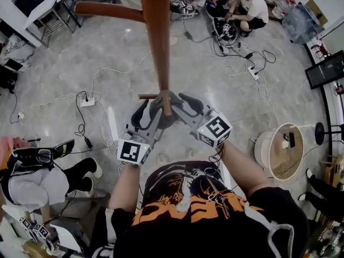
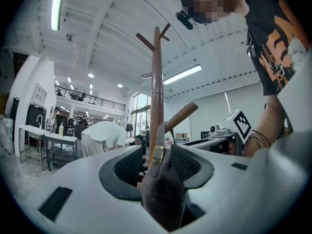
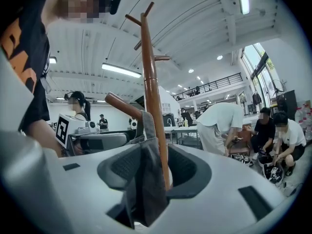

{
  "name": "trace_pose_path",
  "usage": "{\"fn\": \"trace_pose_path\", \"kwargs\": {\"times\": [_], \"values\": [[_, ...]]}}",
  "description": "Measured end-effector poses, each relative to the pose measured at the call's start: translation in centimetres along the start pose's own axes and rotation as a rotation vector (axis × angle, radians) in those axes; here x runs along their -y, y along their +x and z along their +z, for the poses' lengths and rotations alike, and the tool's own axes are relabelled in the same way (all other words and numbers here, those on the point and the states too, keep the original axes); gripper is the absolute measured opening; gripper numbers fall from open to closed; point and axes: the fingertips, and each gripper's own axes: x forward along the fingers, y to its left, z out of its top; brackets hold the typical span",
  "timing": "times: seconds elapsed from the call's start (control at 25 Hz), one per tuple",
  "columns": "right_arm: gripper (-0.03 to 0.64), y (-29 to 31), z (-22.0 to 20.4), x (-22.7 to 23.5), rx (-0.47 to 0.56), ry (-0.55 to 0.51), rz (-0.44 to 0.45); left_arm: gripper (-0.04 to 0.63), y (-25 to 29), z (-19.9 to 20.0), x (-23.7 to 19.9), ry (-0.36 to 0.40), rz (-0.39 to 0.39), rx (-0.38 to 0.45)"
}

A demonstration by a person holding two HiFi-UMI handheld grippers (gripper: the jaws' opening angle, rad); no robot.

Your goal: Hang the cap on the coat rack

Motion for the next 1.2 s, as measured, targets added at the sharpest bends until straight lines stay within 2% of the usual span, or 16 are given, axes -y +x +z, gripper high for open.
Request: {"fn": "trace_pose_path", "kwargs": {"times": [0.04,0.32,0.48,0.76,0.96,1.12,1.2], "values": [[0.203,-0.1,0.1,0.0,0.003,-0.005,-0.001,0.204,-0.1,0.4,-0.2,-0.004,0.006,0.011],[0.224,-1.8,0.8,-0.2,0.015,-0.049,-0.018,0.195,-1.1,1.3,-0.2,0.005,0.046,0.031],[0.282,-3.2,0.8,-0.1,0.006,-0.066,-0.060,0.189,-2.0,1.7,0.5,0.009,0.055,0.023],[0.284,-4.9,3.0,-0.2,0.026,-0.083,-0.084,0.189,-3.0,3.7,0.7,0.013,0.027,0.012],[0.237,-5.8,5.7,-1.2,0.069,-0.097,-0.076,0.172,-3.7,5.7,0.9,0.023,0.028,0.000],[0.119,-8.0,8.6,-2.0,0.122,-0.092,-0.078,0.141,-4.2,7.7,2.4,0.037,0.027,-0.010],[0.058,-8.6,10.1,-2.8,0.125,-0.101,-0.070,0.087,-5.0,9.4,2.7,0.040,0.047,-0.013]]}}
